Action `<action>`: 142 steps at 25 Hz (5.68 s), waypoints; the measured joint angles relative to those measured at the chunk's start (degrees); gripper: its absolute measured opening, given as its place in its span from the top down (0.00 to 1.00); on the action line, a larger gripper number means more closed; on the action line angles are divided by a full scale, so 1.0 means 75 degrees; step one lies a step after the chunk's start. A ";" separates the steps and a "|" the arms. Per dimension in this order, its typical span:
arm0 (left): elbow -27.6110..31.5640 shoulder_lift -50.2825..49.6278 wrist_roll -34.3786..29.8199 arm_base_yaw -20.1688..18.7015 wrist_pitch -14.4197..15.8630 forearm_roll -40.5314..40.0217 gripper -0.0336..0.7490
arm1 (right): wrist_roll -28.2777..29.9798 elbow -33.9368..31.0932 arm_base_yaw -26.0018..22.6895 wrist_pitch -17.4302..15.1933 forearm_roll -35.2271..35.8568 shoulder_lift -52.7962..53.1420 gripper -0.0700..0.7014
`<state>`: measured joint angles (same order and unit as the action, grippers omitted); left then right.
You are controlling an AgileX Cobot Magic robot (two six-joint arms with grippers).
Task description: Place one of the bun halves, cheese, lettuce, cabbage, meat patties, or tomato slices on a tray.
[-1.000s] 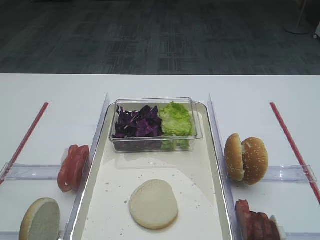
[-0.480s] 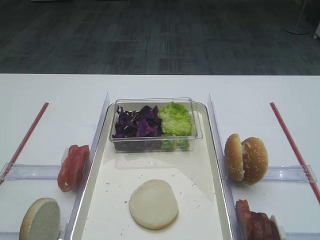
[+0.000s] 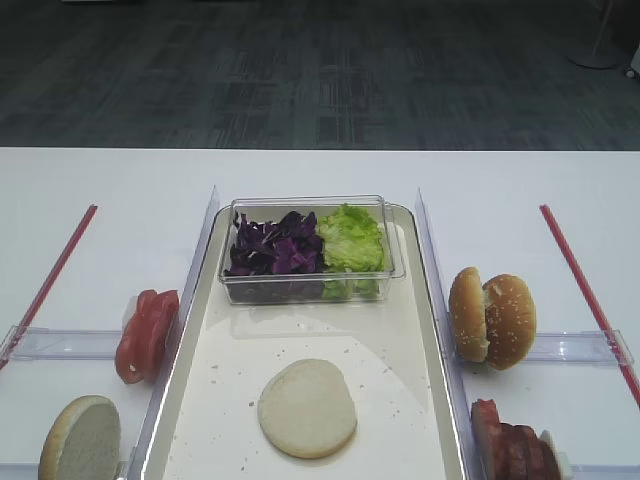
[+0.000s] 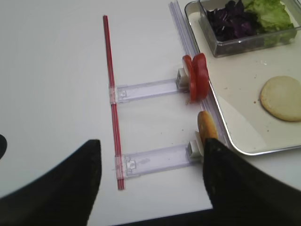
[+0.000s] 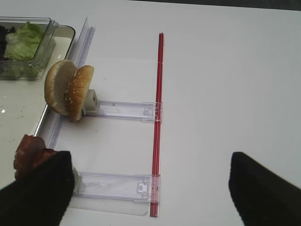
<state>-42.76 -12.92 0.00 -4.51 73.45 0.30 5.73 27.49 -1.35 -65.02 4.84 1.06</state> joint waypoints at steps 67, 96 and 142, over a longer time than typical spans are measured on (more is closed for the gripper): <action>0.1956 0.1389 0.0000 0.0000 -0.0723 0.0054 0.13 | 0.0000 0.0000 0.0000 0.0000 0.0000 0.0000 0.03; 0.1956 0.1836 0.0000 0.0437 -0.0724 0.0038 0.19 | 0.0000 0.0000 0.0000 0.0000 0.0000 0.0000 0.03; 0.1956 0.1836 0.0000 0.0337 -0.0724 0.0038 0.19 | 0.0000 0.0000 0.0000 0.0000 0.0000 0.0000 0.03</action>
<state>-28.09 0.85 0.00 -1.98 68.02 0.59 5.73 27.49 -1.35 -65.02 4.84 1.06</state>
